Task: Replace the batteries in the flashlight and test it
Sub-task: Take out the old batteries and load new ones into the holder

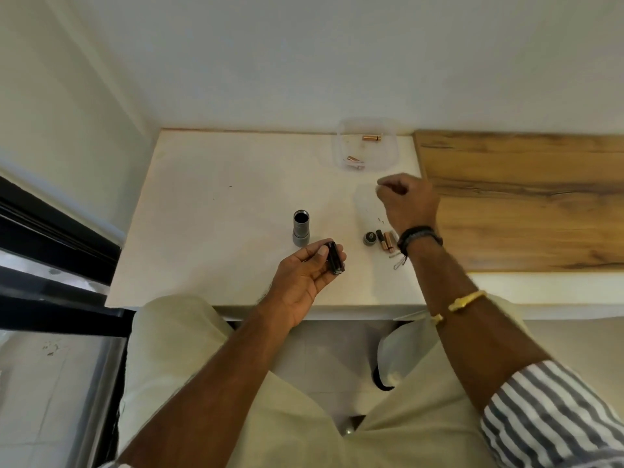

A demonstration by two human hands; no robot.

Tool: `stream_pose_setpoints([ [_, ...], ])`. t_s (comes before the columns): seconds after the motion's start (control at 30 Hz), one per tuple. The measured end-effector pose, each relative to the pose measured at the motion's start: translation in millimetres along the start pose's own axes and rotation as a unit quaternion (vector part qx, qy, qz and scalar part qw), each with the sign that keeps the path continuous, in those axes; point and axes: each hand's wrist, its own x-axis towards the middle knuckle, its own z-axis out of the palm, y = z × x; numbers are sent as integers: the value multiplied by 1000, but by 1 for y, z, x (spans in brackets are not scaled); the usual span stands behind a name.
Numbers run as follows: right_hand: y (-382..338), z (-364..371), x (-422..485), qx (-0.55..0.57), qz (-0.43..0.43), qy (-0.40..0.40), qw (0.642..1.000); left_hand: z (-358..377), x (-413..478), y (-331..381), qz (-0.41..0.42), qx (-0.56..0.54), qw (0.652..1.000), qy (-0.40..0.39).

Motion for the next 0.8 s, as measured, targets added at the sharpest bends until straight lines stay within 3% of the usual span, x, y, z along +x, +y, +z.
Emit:
stream_pose_setpoints([
  [0.2, -27, 26, 79, -147, -41, -64, 986, -6, 9, -2, -13, -9, 1000, 0],
  [0.4, -36, 58, 128, -337, -55, -158, 927, -9, 16, -2, -20, -7, 1000, 2],
  [0.8, -36, 70, 148, -401, -134, -271, 865, -3, 13, 0, -19, -28, 999, 8],
])
